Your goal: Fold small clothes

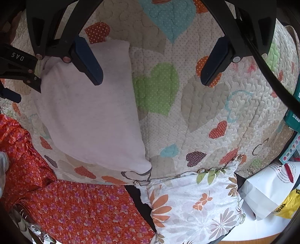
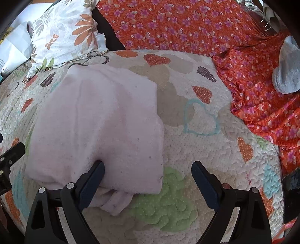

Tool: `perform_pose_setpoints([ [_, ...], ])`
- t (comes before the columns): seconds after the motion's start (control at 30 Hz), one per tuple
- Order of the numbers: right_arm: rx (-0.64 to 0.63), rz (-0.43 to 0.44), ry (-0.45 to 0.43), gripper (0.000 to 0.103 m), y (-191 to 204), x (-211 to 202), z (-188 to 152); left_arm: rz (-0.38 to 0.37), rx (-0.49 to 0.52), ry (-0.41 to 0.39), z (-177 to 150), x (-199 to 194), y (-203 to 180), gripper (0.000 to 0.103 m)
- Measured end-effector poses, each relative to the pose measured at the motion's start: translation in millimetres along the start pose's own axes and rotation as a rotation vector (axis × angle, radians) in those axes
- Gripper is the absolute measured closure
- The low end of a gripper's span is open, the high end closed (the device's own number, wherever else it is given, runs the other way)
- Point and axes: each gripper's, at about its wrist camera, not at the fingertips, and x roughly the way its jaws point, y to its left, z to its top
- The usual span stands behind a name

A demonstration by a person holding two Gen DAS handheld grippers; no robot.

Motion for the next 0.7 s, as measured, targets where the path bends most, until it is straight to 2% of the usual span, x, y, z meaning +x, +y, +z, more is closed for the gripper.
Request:
perform_pose_setpoints([
  [0.7,0.055,0.003,0.015,0.007,5,-9,-11,-0.017,0.004,0.016,-4,1,-1,0.000],
])
